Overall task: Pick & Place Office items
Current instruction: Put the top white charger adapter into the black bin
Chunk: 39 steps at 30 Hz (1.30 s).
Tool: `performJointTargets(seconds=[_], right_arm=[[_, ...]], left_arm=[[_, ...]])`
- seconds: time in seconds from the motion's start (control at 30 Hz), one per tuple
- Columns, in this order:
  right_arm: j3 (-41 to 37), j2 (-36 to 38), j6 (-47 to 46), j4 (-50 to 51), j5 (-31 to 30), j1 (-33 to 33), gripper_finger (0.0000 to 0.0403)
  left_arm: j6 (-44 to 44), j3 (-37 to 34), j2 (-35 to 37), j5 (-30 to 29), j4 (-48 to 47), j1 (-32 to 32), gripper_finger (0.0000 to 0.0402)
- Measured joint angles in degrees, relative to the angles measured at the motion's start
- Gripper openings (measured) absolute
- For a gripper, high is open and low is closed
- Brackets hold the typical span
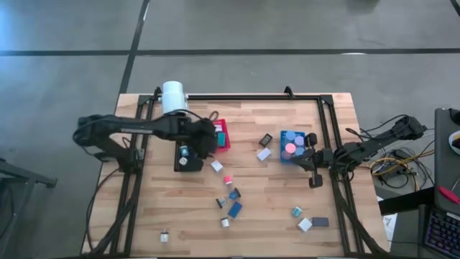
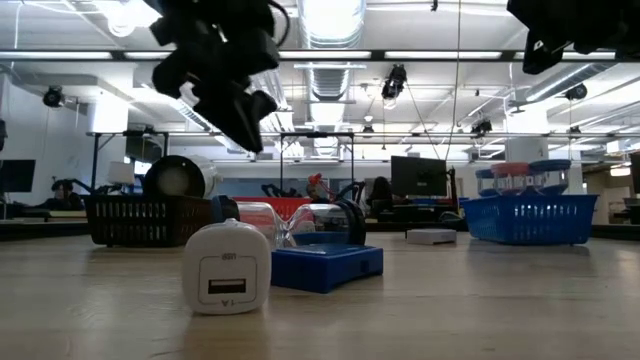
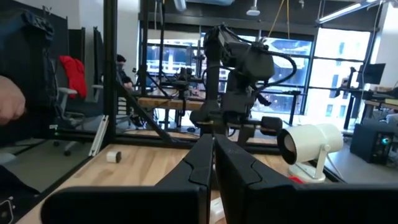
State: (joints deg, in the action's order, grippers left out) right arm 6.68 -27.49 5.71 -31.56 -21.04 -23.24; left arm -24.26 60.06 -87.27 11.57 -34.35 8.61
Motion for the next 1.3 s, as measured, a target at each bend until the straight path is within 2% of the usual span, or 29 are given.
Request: performJointTargets(seconds=[0.23,0.37,0.5,0.63,1.3], right_arm=[[-0.11,0.0,0.12,0.69,0.0,0.0,0.0013],[-0.18,-0.04,0.22,1.41,0.0,0.0,0.0013],[-0.18,-0.04,0.24,1.39,0.0,0.0,0.0013],[-0.18,-0.04,0.03,1.37,0.0,0.0,0.0013],[-0.18,-0.04,0.69,1.3,0.0,0.02,0.0013]], left_arm=[[-6.9,7.94,-9.65,-0.53,-5.56,-5.02,0.0234],[-11.02,11.48,-13.22,-7.69,-7.93,-8.02,0.0301],[-16.71,12.67,-15.87,-12.37,-10.21,-9.83,0.0338],[-19.04,12.2,-17.58,-13.08,-10.7,-9.85,0.0352],[-28.54,11.99,-26.12,-12.68,-7.69,-9.68,0.0346]])
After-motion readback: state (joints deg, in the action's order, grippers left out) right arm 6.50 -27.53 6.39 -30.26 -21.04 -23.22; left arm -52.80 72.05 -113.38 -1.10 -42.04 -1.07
